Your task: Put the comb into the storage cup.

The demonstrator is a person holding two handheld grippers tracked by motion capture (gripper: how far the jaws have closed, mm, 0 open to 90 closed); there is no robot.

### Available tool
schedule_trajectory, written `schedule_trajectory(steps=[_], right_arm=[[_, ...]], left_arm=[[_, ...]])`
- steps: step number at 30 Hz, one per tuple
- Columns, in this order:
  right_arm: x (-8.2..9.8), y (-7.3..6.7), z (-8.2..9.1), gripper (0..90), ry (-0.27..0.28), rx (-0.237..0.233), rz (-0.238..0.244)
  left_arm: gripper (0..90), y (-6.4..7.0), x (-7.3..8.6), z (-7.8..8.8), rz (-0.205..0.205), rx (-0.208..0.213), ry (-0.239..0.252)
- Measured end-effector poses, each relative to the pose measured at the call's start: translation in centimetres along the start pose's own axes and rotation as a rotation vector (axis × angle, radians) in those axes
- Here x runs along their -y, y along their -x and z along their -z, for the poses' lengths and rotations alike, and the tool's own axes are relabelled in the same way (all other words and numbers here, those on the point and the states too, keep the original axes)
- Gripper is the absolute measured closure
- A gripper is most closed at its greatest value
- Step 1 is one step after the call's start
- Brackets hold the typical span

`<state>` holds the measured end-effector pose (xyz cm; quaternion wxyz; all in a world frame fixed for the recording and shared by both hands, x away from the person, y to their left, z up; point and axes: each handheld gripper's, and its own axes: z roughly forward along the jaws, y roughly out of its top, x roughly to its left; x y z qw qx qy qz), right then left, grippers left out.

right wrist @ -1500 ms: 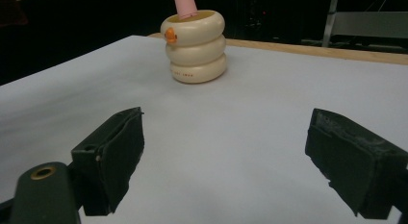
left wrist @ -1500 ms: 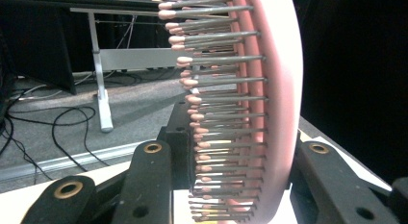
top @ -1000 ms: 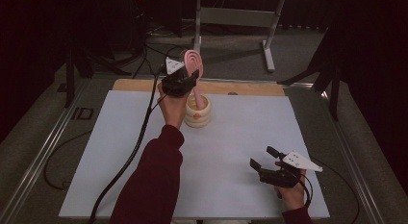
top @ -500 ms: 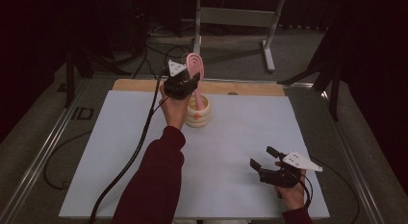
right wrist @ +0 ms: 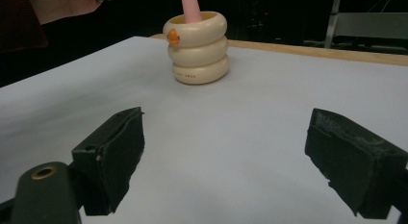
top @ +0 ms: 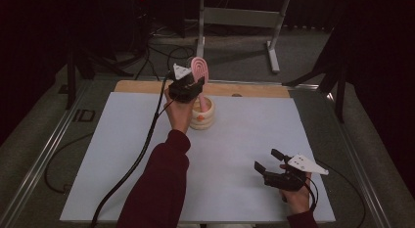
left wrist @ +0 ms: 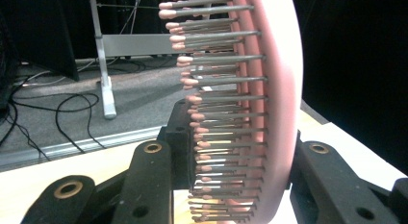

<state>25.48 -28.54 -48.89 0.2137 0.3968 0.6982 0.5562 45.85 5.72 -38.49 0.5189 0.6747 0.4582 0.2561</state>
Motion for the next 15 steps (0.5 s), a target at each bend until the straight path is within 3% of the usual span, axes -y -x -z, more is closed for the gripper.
schedule_trajectory(steps=[15], right_arm=[[0.01, -0.05, -0.05, 13.8, -0.001, -0.001, 0.003]], left_arm=[[64.0, -0.34, 0.89, -0.26, 0.025, -0.006, -0.012]])
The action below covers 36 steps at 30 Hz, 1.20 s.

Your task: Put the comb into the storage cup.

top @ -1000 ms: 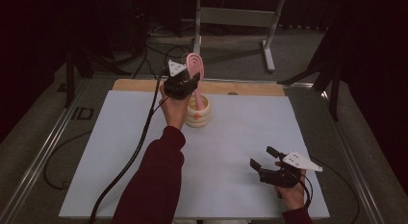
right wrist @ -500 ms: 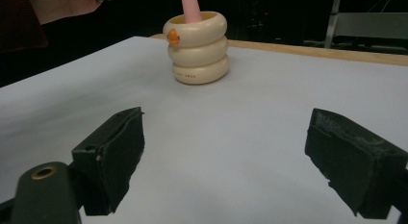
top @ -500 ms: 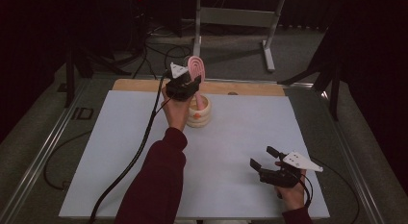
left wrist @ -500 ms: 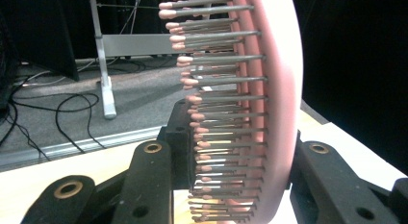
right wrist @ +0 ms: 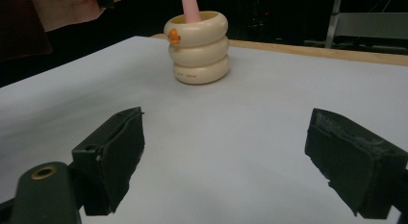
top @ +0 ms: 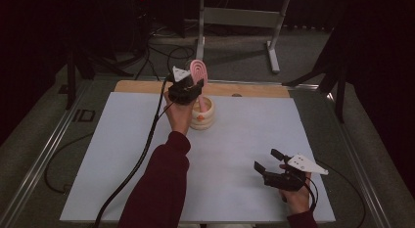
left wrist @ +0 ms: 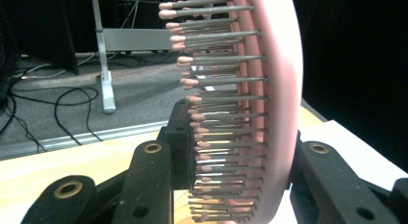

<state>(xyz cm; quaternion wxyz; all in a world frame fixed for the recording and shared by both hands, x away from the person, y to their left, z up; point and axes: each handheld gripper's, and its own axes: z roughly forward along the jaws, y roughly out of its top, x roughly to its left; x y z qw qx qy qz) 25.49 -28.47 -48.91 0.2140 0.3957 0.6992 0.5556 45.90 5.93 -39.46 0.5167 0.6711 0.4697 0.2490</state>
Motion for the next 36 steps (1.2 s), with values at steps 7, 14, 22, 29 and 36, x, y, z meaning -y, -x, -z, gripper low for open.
schedule_trajectory(steps=[7, 14, 22, 29, 36], right_arm=[[0.0, 0.0, 0.0, 13.8, 0.0, -0.001, 0.0], [0.0, 0.0, 0.0, 13.8, 0.0, -0.001, 0.0], [0.0, -0.1, -0.1, 13.8, -0.002, -0.004, -0.002], [0.0, -0.1, -0.1, 13.8, -0.002, -0.006, -0.001], [0.1, -0.1, -0.2, 13.8, -0.001, -0.006, -0.003]], left_arm=[[64.0, 0.1, 0.2, -0.2, -0.005, 0.001, -0.005], [64.0, 0.1, 0.4, -0.4, -0.007, -0.002, -0.014], [64.0, 0.1, 0.7, -0.7, -0.009, -0.003, -0.025], [64.0, 0.2, 0.9, -0.9, -0.013, -0.001, -0.033], [64.0, 0.1, 1.2, -1.1, -0.013, -0.003, -0.043]])
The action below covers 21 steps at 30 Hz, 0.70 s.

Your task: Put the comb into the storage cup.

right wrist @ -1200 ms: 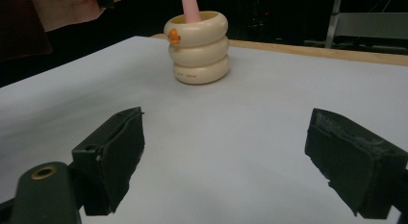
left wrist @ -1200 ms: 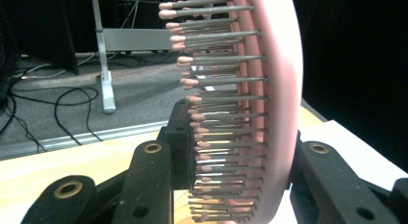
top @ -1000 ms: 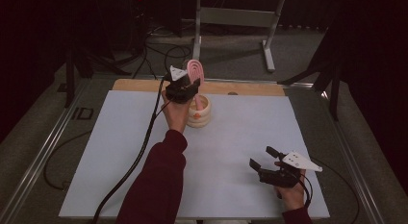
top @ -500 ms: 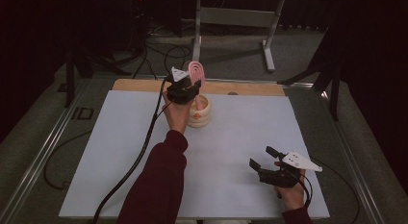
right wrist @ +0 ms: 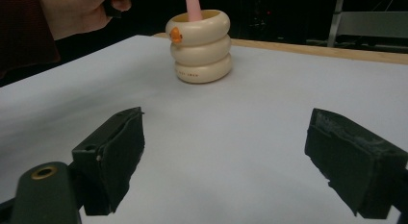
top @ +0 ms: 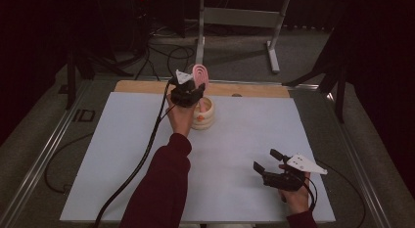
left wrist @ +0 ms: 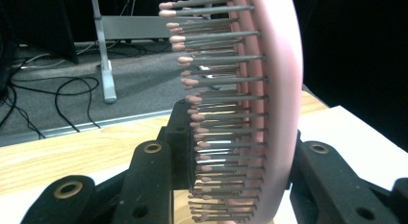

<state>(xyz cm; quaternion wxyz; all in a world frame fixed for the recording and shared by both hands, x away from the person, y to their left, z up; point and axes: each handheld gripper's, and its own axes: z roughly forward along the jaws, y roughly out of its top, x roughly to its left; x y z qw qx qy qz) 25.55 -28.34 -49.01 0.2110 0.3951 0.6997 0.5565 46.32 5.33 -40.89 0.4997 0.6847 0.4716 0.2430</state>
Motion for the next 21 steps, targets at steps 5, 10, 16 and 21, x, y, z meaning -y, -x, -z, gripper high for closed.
schedule_trajectory(steps=[5, 10, 16, 21], right_arm=[[-0.01, -0.01, -0.01, 13.9, 0.0, 0.0, 0.001], [-0.02, -0.03, 0.01, 13.9, -0.001, -0.002, 0.0], [-0.01, -0.04, -0.02, 13.9, 0.0, -0.002, 0.004], [-0.02, -0.03, 0.01, 13.9, 0.001, -0.002, 0.0]], left_arm=[[64.0, -0.02, 0.15, -0.11, 0.001, -0.001, -0.007], [64.0, -0.02, 0.37, -0.23, 0.001, 0.001, -0.012], [64.0, 0.09, 0.54, -0.38, 0.003, 0.003, -0.012], [64.0, 0.07, 0.63, -0.45, 0.003, 0.002, -0.013]])
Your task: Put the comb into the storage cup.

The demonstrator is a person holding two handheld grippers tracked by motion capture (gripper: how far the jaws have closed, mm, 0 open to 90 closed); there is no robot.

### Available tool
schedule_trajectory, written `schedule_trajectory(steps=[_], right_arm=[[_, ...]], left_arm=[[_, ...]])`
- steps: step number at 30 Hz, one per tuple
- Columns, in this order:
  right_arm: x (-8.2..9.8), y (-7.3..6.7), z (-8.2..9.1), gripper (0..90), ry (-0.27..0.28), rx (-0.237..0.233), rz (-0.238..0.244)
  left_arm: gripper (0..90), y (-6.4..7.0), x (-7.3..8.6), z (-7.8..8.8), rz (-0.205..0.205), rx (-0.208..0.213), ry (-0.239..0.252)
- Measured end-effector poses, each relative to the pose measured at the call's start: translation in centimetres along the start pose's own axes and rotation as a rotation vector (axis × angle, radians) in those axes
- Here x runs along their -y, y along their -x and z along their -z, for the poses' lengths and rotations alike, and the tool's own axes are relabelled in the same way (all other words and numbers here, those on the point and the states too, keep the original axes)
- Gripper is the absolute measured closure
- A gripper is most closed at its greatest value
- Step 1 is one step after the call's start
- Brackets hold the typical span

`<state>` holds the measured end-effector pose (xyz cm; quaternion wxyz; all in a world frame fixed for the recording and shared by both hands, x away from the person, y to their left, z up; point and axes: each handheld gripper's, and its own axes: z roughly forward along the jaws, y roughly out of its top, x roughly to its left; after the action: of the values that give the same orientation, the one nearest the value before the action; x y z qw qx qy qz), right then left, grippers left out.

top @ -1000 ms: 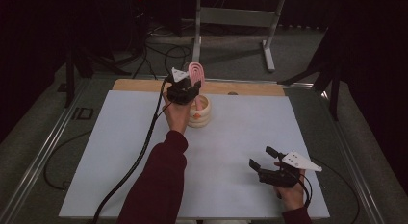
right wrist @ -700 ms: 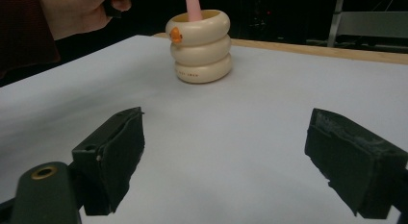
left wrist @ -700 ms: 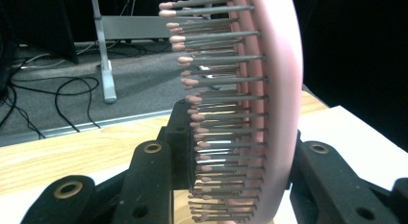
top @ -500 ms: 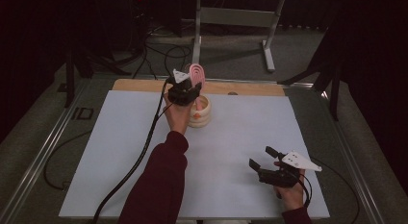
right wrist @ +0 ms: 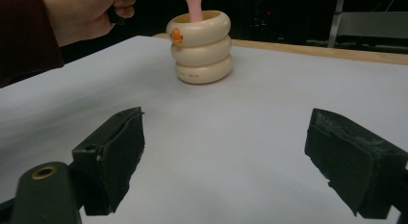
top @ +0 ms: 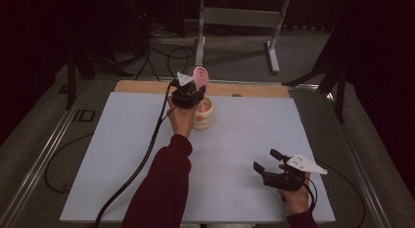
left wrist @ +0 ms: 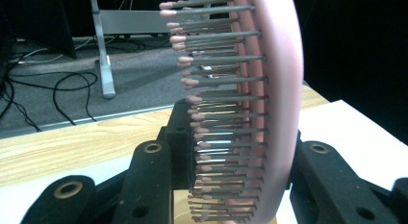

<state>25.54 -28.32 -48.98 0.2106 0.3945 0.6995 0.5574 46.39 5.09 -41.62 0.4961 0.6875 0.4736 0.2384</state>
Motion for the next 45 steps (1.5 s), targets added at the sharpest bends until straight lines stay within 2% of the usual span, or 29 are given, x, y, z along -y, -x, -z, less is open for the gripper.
schedule_trajectory(steps=[33, 38, 45], right_arm=[[0.1, 0.0, 0.0, 13.9, -0.005, 0.001, -0.001], [0.1, 0.0, -0.1, 13.9, -0.004, 0.0, 0.002], [0.2, -0.1, -0.3, 14.0, -0.01, -0.002, 0.001]], left_arm=[[63.9, 0.3, 1.8, -0.7, 0.019, 0.007, -0.002], [63.9, -0.3, 2.2, -0.5, 0.05, 0.011, 0.006], [63.8, -0.8, 2.3, -0.2, 0.051, 0.028, -0.002]])
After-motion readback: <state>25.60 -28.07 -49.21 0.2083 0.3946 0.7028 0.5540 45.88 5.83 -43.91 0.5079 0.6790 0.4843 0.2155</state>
